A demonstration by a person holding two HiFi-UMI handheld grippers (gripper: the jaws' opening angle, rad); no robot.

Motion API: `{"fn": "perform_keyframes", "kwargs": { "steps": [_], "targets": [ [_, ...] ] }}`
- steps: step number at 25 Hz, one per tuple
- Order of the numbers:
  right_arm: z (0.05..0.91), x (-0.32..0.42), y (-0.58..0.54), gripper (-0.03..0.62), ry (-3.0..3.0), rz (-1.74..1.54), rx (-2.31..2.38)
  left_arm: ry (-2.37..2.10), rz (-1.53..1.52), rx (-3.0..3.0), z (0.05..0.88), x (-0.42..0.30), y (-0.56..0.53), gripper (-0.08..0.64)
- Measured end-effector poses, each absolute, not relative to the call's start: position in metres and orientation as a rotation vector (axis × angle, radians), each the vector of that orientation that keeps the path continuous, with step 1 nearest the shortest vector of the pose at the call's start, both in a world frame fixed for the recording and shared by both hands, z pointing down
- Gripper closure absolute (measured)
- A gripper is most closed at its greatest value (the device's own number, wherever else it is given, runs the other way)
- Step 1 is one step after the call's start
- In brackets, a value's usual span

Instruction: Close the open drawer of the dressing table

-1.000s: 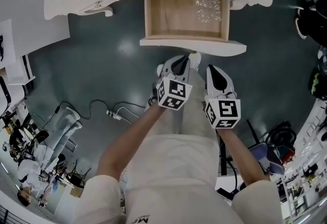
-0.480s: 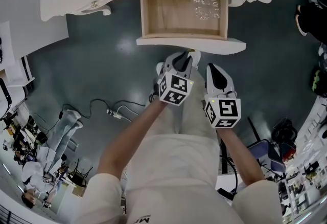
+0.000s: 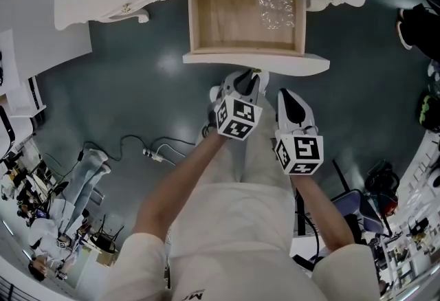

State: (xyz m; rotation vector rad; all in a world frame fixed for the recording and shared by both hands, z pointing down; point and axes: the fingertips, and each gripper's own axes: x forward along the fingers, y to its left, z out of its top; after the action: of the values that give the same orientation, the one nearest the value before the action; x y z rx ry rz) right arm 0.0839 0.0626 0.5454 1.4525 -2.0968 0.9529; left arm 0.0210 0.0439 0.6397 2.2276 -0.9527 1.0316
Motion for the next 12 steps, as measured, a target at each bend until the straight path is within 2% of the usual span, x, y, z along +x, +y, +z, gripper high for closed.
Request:
{"fn": "perform_keyframes", "kwargs": {
  "steps": [12],
  "targets": [
    [0.5466,0.0874,0.0619,0.589,-2.089,0.967,1.474,-0.939,1.053,2.207,0.6486,0.0227,0.0423,0.497]
  ]
}}
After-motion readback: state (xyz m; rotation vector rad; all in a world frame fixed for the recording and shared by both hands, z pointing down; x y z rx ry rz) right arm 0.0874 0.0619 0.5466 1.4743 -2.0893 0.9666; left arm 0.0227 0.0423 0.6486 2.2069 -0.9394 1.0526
